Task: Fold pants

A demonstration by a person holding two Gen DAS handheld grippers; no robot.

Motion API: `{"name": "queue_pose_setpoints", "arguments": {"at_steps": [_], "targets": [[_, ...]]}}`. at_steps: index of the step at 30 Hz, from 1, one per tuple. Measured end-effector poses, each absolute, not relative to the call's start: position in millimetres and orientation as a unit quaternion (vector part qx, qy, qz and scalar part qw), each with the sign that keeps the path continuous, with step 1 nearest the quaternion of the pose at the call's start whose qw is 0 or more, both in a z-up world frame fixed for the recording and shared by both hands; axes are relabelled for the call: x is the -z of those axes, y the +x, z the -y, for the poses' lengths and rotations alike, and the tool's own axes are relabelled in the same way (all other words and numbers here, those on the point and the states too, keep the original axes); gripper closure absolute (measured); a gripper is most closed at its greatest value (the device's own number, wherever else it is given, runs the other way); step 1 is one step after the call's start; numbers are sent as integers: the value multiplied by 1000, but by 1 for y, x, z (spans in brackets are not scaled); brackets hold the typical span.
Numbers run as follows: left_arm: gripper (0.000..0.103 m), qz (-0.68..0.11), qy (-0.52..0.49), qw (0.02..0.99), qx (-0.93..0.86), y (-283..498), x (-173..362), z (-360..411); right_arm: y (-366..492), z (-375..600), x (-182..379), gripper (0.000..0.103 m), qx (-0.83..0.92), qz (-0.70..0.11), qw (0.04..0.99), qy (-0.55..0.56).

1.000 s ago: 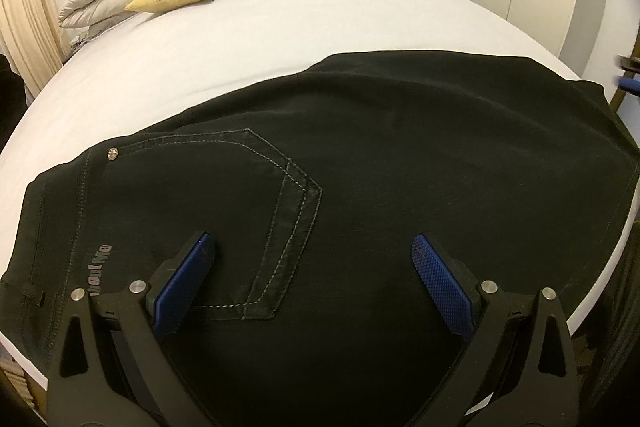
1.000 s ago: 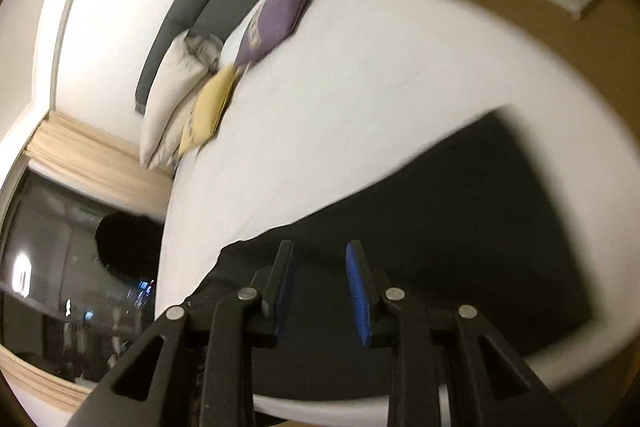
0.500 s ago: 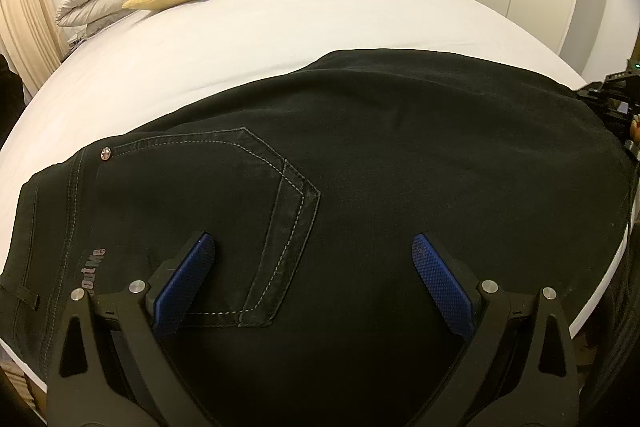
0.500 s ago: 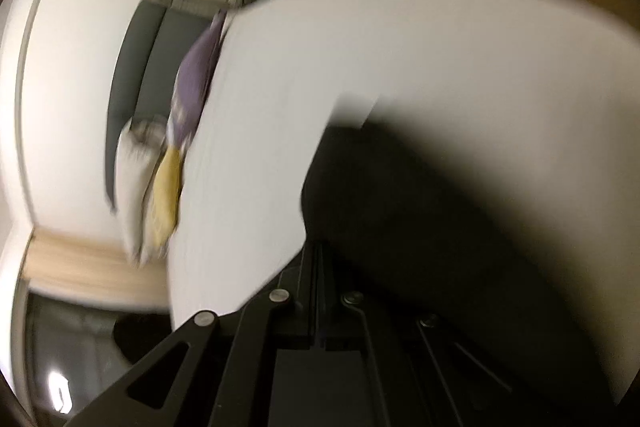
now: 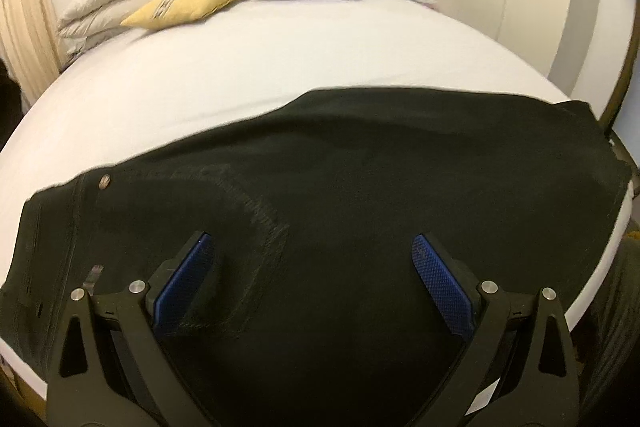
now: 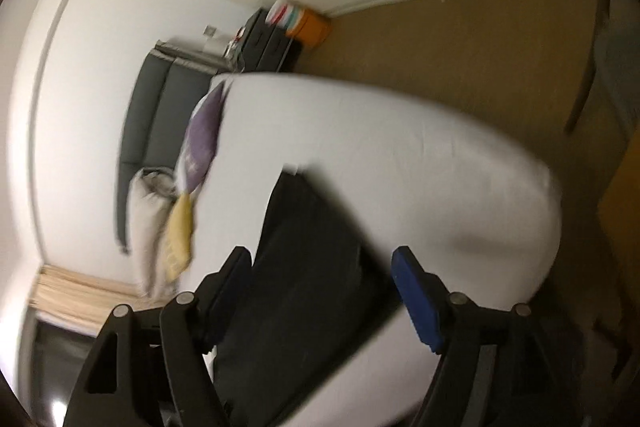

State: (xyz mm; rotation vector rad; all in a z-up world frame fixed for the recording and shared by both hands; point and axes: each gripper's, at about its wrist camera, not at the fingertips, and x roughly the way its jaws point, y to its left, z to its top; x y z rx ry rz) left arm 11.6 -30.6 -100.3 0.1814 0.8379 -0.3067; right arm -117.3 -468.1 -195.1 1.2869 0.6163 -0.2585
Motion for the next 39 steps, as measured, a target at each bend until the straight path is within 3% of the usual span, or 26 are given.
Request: {"name": "queue_pose_setpoints", "arguments": {"at_steps": [4, 7, 26, 29, 31, 34, 39], "targets": [[2, -396, 100, 902, 143, 17, 96, 35, -111, 454, 224, 27, 100, -300, 714, 625], [2, -445, 95, 882, 121, 32, 114, 24, -98, 444, 250, 26, 85, -306, 686, 655], [2, -453, 81, 881, 109, 34, 128, 17, -94, 447, 259, 24, 56, -215, 691, 688], [2, -453, 81, 881, 109, 35, 128, 17, -92, 449, 266, 34, 38, -181, 682, 708], [2, -453, 81, 881, 109, 35, 129, 17, -92, 450, 271, 56, 26, -172, 677, 715], [2, -453, 81, 881, 107, 35, 129, 17, -89, 449, 278, 78, 23, -178, 671, 720], [2, -455, 77, 880, 108, 37, 128, 15, -88, 449, 281, 84, 16, -164, 671, 723]]}}
